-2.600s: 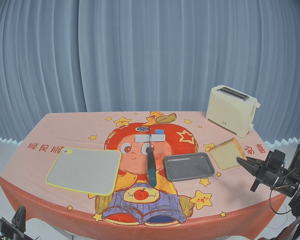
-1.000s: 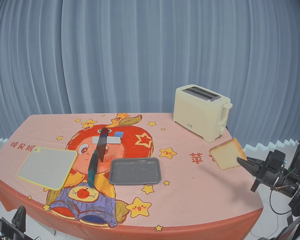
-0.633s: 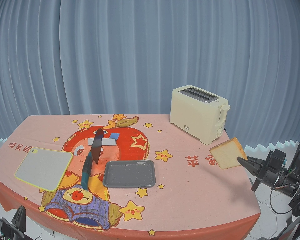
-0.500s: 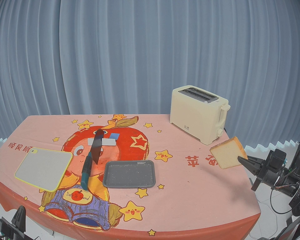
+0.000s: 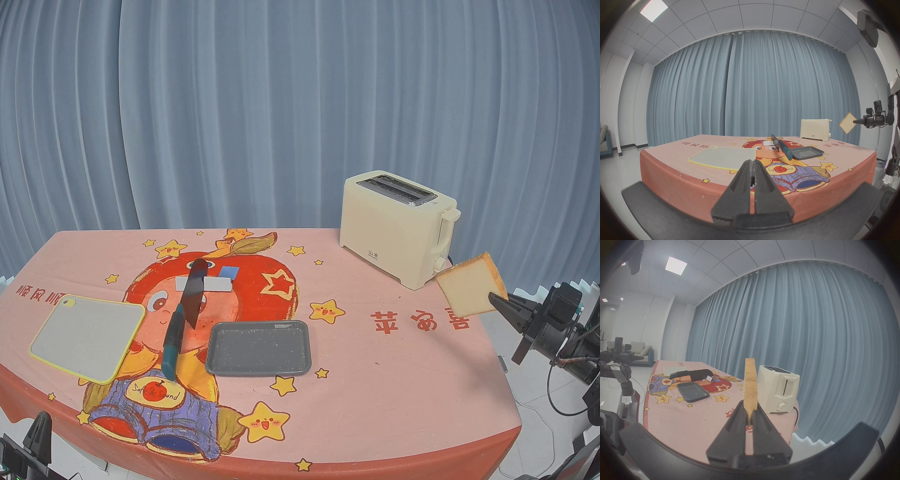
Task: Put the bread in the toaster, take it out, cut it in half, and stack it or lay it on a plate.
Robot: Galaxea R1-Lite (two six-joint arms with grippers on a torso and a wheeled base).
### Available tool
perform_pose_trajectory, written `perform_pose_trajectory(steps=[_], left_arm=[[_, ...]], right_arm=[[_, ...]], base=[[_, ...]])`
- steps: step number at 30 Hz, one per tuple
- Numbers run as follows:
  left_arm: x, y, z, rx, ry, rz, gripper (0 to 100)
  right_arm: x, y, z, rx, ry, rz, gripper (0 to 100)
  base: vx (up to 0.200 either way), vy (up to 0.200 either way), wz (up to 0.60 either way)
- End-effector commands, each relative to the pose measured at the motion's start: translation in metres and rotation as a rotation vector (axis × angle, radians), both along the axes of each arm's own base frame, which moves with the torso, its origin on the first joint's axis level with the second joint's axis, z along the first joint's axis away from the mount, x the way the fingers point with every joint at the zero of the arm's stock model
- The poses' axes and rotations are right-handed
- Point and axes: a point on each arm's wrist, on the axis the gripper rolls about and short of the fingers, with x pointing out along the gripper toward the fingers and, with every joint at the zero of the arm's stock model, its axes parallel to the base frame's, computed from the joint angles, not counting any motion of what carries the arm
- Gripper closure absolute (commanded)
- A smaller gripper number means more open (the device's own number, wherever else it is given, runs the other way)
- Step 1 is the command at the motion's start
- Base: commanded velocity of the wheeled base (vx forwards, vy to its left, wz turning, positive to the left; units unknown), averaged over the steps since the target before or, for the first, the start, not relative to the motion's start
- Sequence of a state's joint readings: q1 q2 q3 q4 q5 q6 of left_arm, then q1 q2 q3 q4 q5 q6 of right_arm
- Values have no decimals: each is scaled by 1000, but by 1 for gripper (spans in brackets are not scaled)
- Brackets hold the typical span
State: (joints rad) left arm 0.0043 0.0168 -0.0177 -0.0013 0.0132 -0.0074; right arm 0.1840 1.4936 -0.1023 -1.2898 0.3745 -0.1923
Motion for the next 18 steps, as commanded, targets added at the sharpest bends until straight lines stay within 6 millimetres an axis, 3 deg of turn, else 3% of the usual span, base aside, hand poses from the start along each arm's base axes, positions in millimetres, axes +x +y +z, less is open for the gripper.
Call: perform_pose_trajectory(steps=[1,18], left_arm=[[1,0,-5,0,19,1,100],[1,0,-5,0,19,1,100]], right_arm=[[1,-3,2,3,-10,-14,100],[-8,-4,3,36,10,-18,100]], base=[[0,0,0],[0,0,0]])
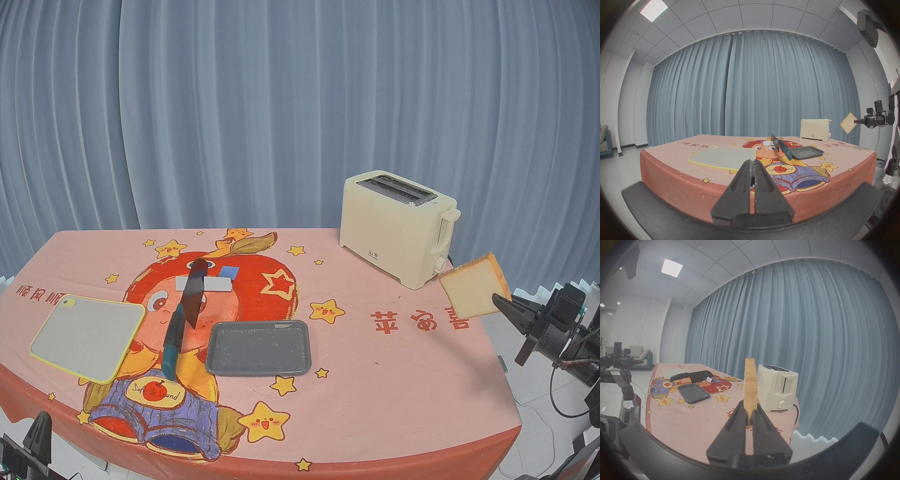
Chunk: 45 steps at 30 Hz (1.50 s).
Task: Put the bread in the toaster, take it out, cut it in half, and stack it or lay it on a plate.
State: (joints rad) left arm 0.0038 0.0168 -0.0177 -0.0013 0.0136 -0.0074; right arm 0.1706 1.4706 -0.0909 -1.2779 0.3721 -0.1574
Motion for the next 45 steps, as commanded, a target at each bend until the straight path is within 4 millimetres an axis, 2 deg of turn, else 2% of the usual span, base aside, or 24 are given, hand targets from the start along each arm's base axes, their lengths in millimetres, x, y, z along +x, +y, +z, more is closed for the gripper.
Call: perform_pose_trajectory(steps=[1,9,17,37,45], left_arm=[[1,0,-5,0,19,1,100],[1,0,-5,0,19,1,100],[1,0,-5,0,19,1,100],[1,0,-5,0,19,1,100],[1,0,-5,0,19,1,100]], right_arm=[[-3,0,2,7,-10,1,100],[17,-1,25,47,-94,-20,100],[28,-8,35,44,-104,-58,100],[58,-6,55,37,-41,-29,100],[96,-6,69,41,-36,-14,100]], base=[[0,0,0],[0,0,0],[0,0,0],[0,0,0],[0,0,0]])
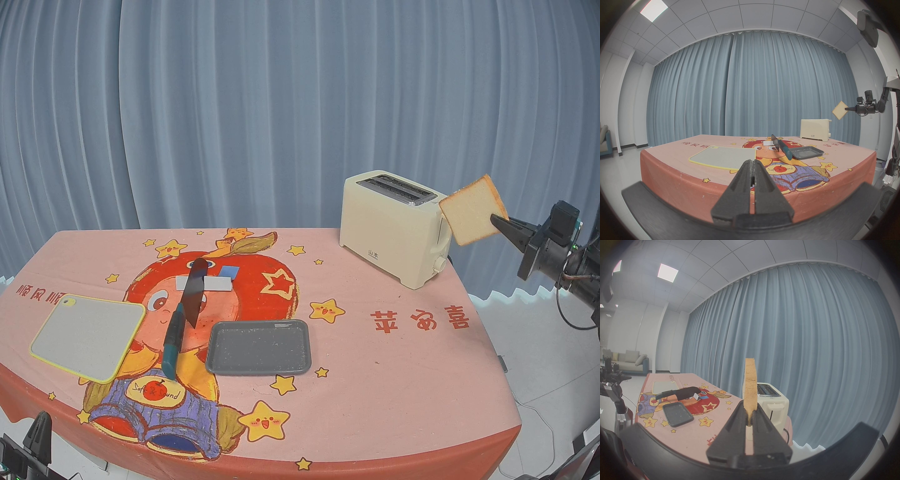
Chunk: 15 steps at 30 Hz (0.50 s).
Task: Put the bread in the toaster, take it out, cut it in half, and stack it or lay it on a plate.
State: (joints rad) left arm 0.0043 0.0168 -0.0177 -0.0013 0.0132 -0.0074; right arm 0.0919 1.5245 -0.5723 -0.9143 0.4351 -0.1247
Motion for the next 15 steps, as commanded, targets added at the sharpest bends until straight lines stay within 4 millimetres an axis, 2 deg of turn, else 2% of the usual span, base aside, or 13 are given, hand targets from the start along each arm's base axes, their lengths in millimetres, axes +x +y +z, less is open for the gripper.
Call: perform_pose_trajectory(steps=[1,11,15], left_arm=[[1,0,-5,0,19,1,100],[1,0,-5,0,19,1,100],[1,0,-5,0,19,1,100]], right_arm=[[27,1,3,0,10,10,100],[73,2,9,4,-15,8,100],[90,4,23,5,-38,8,100]], base=[[0,0,0],[0,0,0],[0,0,0]])
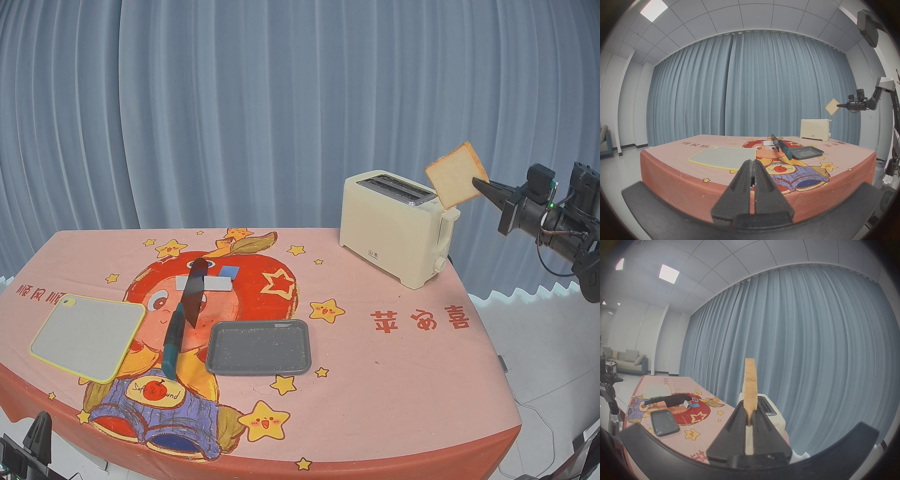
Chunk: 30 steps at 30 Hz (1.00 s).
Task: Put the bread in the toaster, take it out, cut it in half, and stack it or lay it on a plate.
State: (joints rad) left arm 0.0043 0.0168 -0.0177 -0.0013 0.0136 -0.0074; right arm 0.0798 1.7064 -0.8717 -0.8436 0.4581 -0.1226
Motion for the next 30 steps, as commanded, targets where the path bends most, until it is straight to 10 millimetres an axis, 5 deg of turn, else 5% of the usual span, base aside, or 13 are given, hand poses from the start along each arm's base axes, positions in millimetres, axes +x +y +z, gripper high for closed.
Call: perform_pose_trajectory(steps=[1,12,30], left_arm=[[1,0,-5,0,19,1,100],[1,0,-5,0,19,1,100],[1,0,-5,0,19,1,100]], right_arm=[[25,1,1,-1,7,-3,100],[61,5,22,-2,21,2,100],[98,11,0,-5,65,25,100]], base=[[0,0,0],[0,0,0],[0,0,0]])
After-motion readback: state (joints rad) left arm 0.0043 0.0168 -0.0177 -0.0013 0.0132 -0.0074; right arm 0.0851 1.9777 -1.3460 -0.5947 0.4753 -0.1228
